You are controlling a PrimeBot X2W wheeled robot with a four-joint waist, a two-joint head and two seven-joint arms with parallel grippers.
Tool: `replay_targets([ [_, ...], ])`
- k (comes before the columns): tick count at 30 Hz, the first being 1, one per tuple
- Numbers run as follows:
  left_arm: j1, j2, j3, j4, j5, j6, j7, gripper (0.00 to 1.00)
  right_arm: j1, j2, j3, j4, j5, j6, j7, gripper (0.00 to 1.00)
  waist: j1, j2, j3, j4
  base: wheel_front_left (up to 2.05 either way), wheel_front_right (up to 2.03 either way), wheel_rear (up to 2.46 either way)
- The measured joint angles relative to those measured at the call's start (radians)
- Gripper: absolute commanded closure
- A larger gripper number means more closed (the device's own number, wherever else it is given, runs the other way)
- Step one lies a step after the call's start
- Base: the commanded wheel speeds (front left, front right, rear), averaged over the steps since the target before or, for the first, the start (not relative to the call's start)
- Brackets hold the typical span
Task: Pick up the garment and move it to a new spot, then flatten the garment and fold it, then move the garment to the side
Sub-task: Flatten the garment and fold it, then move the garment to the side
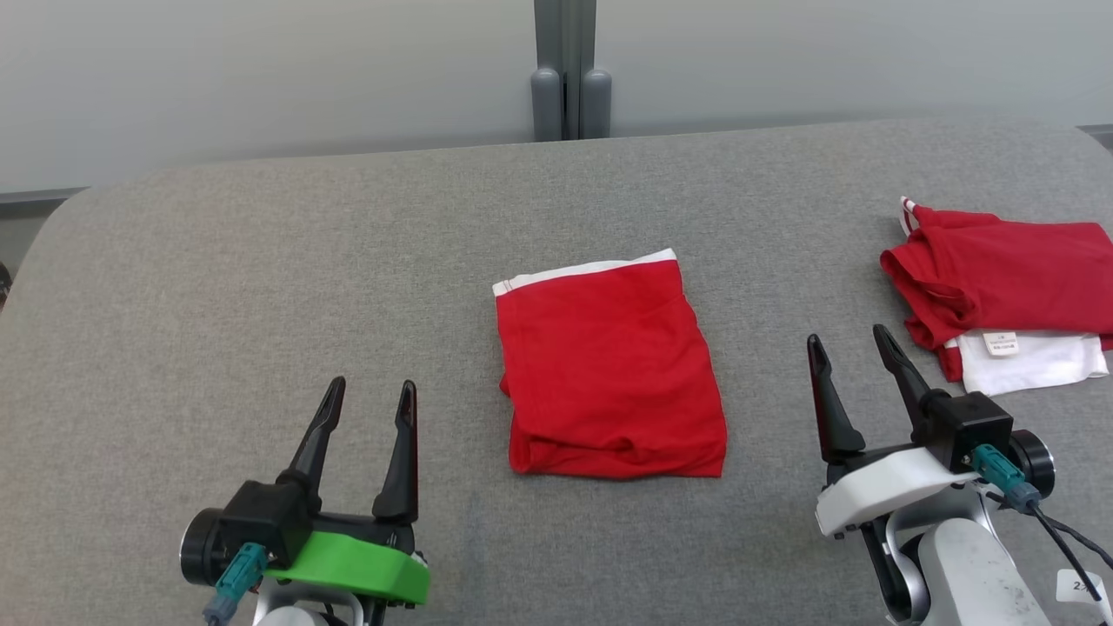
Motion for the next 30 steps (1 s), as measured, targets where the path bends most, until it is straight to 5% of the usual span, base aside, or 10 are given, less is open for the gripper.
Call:
replay_targets([
  [18, 0.005, 0.000, -0.007, 0.001, 0.005, -0.005, 0.000, 0.00, 0.005, 0.002, 0.003, 0.038, 0.019, 0.000, 0.000, 0.00, 0.0000, 0.0000, 0.015, 0.002, 0.00, 0.00, 0.00],
  [30, -0.059, 0.000, -0.044, 0.007, -0.003, -0.013, 0.000, 0.00, -0.129, 0.003, 0.081, 0.218, 0.061, 0.000, 0.079, 0.00, 0.0000, 0.0000, 0.102, 0.069, 0.00, 0.00, 0.00],
])
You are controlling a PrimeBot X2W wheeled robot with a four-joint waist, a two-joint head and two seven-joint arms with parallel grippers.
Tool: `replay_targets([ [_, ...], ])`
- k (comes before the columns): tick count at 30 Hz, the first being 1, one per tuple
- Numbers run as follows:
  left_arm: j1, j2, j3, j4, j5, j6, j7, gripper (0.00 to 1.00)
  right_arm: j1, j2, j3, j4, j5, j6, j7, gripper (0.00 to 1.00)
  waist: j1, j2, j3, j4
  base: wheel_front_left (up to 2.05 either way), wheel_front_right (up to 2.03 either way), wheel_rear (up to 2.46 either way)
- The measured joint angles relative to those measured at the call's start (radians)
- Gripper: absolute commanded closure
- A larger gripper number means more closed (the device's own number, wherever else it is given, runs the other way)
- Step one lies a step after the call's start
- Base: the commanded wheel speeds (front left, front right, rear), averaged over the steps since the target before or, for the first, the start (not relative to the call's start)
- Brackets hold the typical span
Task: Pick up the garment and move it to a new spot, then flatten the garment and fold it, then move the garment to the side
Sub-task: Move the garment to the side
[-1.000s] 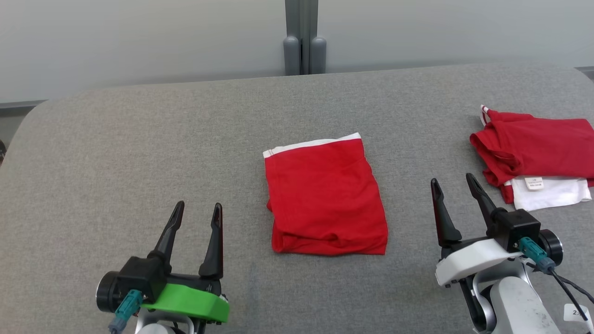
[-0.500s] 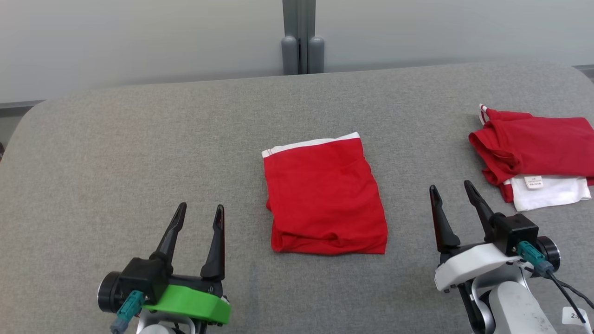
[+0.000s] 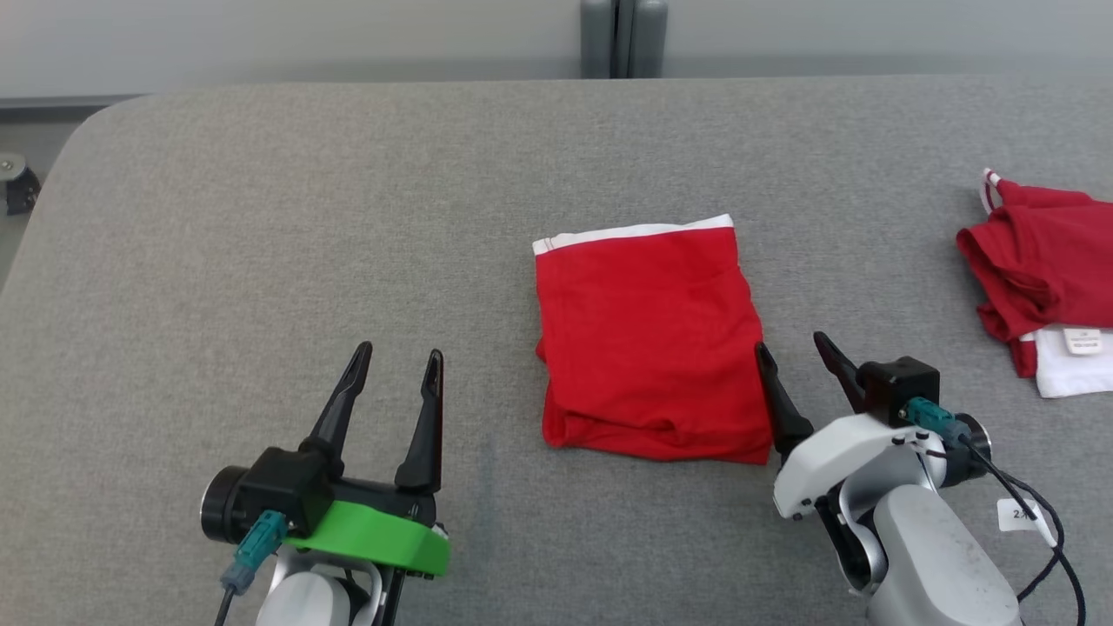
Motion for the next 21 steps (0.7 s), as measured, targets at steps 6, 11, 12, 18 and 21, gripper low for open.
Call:
replay_targets([
  [6, -0.031, 0.000, -0.025, 0.006, -0.017, 0.001, 0.000, 0.00, -0.089, 0.002, -0.007, 0.096, 0.101, 0.000, 0.058, 0.00, 0.0000, 0.0000, 0.040, 0.053, 0.00, 0.00, 0.00],
  [11, -0.042, 0.000, -0.042, 0.007, -0.032, 0.005, 0.000, 0.00, -0.153, -0.001, -0.030, 0.189, 0.101, 0.000, 0.098, 0.00, 0.0000, 0.0000, 0.067, 0.098, 0.00, 0.00, 0.00],
  [12, -0.042, 0.000, -0.044, 0.007, -0.033, 0.009, 0.000, 0.00, -0.162, -0.001, -0.028, 0.200, 0.105, 0.000, 0.105, 0.00, 0.0000, 0.0000, 0.070, 0.105, 0.00, 0.00, 0.00],
  [18, -0.042, 0.000, -0.043, 0.009, -0.034, 0.013, 0.000, 0.00, -0.210, -0.018, 0.017, 0.256, 0.079, 0.000, 0.107, 1.00, 0.0000, 0.0000, 0.086, 0.132, 0.00, 0.00, 0.00],
  [21, -0.042, 0.000, -0.040, 0.012, -0.034, 0.013, 0.000, 0.00, -0.226, -0.026, 0.048, 0.280, 0.040, 0.000, 0.103, 1.00, 0.0000, 0.0000, 0.084, 0.127, 0.00, 0.00, 0.00],
])
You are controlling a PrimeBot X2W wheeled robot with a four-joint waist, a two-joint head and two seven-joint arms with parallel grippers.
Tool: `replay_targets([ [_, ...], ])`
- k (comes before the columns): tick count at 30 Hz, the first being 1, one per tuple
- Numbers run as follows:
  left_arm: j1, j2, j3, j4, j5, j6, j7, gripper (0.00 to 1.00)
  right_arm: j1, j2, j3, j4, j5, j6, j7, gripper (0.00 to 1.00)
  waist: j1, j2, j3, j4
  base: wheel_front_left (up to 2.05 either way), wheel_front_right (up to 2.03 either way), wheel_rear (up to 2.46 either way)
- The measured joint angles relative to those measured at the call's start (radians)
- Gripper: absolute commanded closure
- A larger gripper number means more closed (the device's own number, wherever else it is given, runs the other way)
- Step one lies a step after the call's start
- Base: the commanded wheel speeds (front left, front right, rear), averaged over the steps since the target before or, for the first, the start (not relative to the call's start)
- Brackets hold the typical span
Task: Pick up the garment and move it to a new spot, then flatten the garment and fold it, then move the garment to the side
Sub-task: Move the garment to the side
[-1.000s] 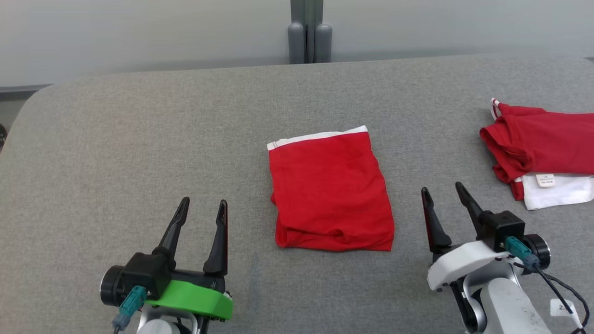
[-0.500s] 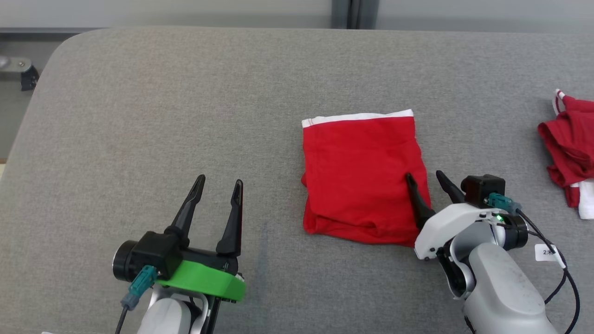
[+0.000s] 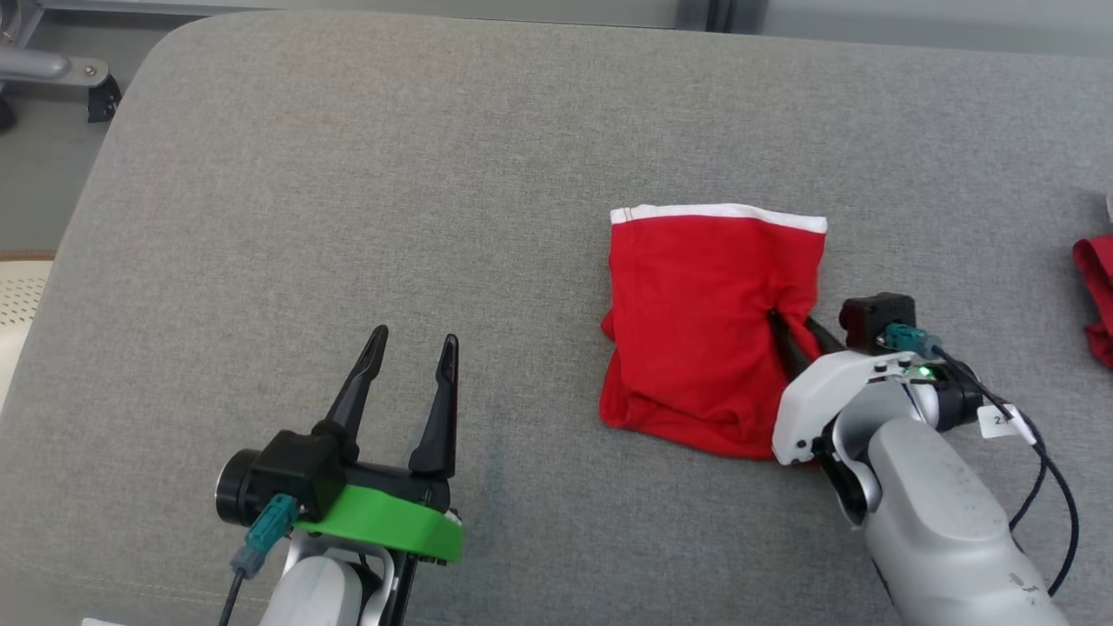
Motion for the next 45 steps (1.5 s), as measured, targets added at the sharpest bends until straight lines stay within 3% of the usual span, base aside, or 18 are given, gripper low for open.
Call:
replay_targets([
  [8, 0.000, 0.000, 0.007, -0.003, 0.014, -0.002, 0.000, 0.00, -0.025, -0.029, 0.104, 0.031, -0.108, 0.001, -0.060, 1.00, 0.0000, 0.0000, -0.020, -0.047, 0.00, 0.00, 0.00],
  [15, -0.001, 0.000, 0.006, -0.021, 0.041, -0.013, 0.000, 0.00, -0.079, -0.111, 0.237, 0.007, -0.187, 0.001, -0.097, 1.00, 0.0000, 0.0000, -0.032, -0.128, 0.00, 0.00, 0.00],
  [24, -0.068, -0.001, -0.025, -0.049, 0.088, -0.027, 0.000, 0.00, -0.196, -0.304, 0.367, -0.131, -0.156, 0.001, -0.080, 1.00, 0.0000, 0.0000, -0.011, -0.265, 0.00, 0.00, 0.00],
  [29, -0.119, -0.002, -0.057, -0.051, 0.116, -0.032, 0.000, 0.00, -0.254, -0.439, 0.388, -0.188, -0.110, 0.001, -0.058, 1.00, 0.0000, 0.0000, 0.033, -0.330, 0.00, 0.00, 0.00],
  [34, -0.164, 0.000, -0.076, -0.048, 0.141, -0.035, 0.000, 0.00, -0.298, -0.523, 0.388, -0.207, -0.069, 0.001, -0.050, 1.00, 0.0000, 0.0000, 0.100, -0.374, 0.00, 0.00, 0.00],
  [45, -0.219, 0.045, -0.102, -0.058, 0.138, -0.037, 0.000, 0.00, -0.388, -0.604, 0.305, -0.082, -0.048, 0.001, -0.052, 1.00, 0.0000, 0.0000, 0.242, -0.409, 0.00, 0.00, 0.00],
])
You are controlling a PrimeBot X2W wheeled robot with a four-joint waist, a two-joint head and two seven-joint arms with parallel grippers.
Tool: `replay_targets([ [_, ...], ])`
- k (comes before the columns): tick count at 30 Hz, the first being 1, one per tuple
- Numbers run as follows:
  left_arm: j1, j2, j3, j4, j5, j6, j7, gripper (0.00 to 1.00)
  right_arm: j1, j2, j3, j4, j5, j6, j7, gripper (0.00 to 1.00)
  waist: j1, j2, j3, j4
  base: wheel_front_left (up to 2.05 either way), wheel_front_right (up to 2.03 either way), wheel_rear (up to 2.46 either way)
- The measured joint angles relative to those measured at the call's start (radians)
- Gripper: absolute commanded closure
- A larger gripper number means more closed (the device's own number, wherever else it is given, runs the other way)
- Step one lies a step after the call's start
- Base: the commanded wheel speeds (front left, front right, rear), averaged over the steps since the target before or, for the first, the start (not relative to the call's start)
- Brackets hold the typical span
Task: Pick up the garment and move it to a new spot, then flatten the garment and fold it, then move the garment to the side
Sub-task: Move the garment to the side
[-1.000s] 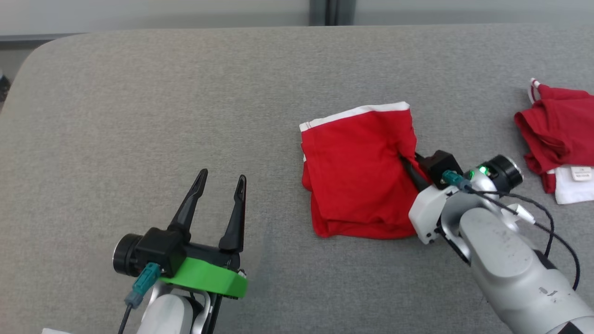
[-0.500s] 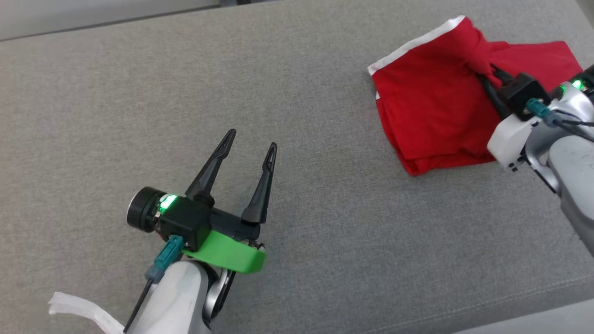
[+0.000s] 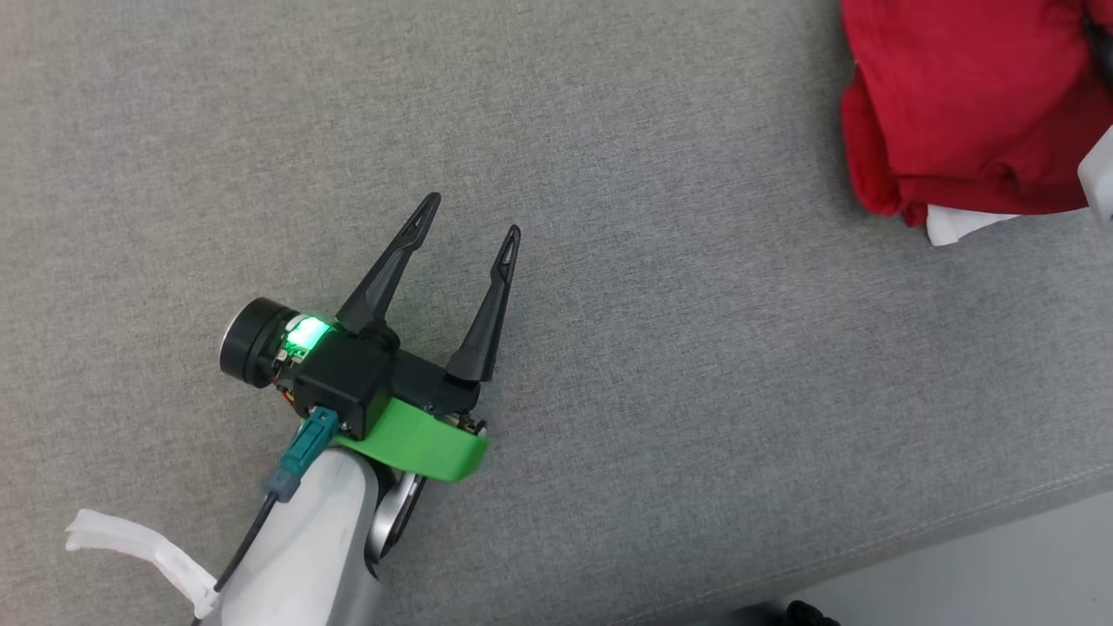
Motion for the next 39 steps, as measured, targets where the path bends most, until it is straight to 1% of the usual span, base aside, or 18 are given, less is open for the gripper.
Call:
replay_targets([
  [5, -0.012, 0.007, -0.005, -0.005, -0.006, 0.000, 0.000, 0.00, -0.012, -0.011, -0.021, 0.078, -0.007, 0.000, -0.013, 1.00, 0.0001, 0.0000, 0.041, 0.019, 0.00, 0.00, 0.00],
  [12, -0.015, 0.006, -0.005, -0.008, -0.012, 0.000, 0.000, 0.00, -0.035, -0.019, -0.039, 0.174, -0.039, 0.000, -0.054, 1.00, 0.0001, 0.0000, 0.058, 0.061, 0.00, 0.00, 0.00],
  [13, -0.015, 0.005, -0.004, -0.007, -0.013, 0.000, 0.000, 0.00, -0.040, -0.019, -0.045, 0.183, -0.049, 0.000, -0.061, 0.75, 0.0000, 0.0000, 0.056, 0.065, 0.00, 0.00, 0.00],
  [14, -0.015, 0.004, -0.004, -0.006, -0.016, 0.000, 0.000, 0.00, -0.044, -0.019, -0.051, 0.192, -0.056, 0.000, -0.066, 0.00, 0.0001, 0.0000, 0.052, 0.068, 0.00, 0.00, 0.00],
  [20, -0.009, -0.016, 0.007, -0.003, -0.026, 0.000, 0.000, 0.00, -0.048, -0.018, -0.081, 0.219, -0.103, 0.000, -0.090, 0.00, 0.0000, 0.0000, 0.012, 0.080, 0.00, 0.00, 0.00],
  [23, 0.003, -0.024, 0.018, -0.001, -0.032, 0.000, 0.000, 0.00, -0.048, -0.002, -0.099, 0.208, -0.112, 0.000, -0.103, 0.00, 0.0000, 0.0000, -0.018, 0.085, 0.00, 0.00, 0.00],
  [25, 0.015, -0.029, 0.031, -0.001, -0.033, 0.000, 0.000, 0.00, -0.048, 0.024, -0.115, 0.190, -0.114, 0.000, -0.111, 0.00, 0.0000, 0.0000, -0.041, 0.088, 0.00, 0.00, 0.00],
  [28, 0.044, -0.036, 0.066, 0.000, -0.040, 0.000, 0.000, 0.00, -0.035, 0.089, -0.118, 0.148, -0.114, 0.000, -0.121, 0.00, 0.0000, 0.0000, -0.085, 0.092, 0.00, 0.00, 0.00],
  [31, 0.072, -0.039, 0.087, 0.001, -0.042, 0.000, 0.000, 0.00, 0.016, 0.156, -0.124, 0.113, -0.073, 0.000, -0.123, 0.00, 0.0000, 0.0000, -0.131, 0.097, 0.00, 0.00, 0.00],
  [32, 0.080, -0.040, 0.094, 0.000, -0.042, 0.000, 0.000, 0.00, 0.029, 0.167, -0.125, 0.098, -0.064, 0.000, -0.123, 0.00, 0.0000, 0.0000, -0.145, 0.099, 0.00, 0.00, 0.00],
  [36, 0.120, -0.044, 0.137, -0.002, -0.045, 0.000, 0.000, 0.00, 0.101, 0.230, -0.152, -0.002, -0.007, 0.000, -0.128, 0.00, 0.0000, 0.0000, -0.211, 0.113, 0.00, 0.00, 0.00],
  [39, 0.150, -0.044, 0.167, -0.010, -0.059, 0.002, 0.000, 0.00, 0.181, 0.285, -0.189, -0.098, 0.044, 0.000, -0.128, 0.00, 0.0000, 0.0000, -0.257, 0.128, 0.00, 0.00, 0.00],
])
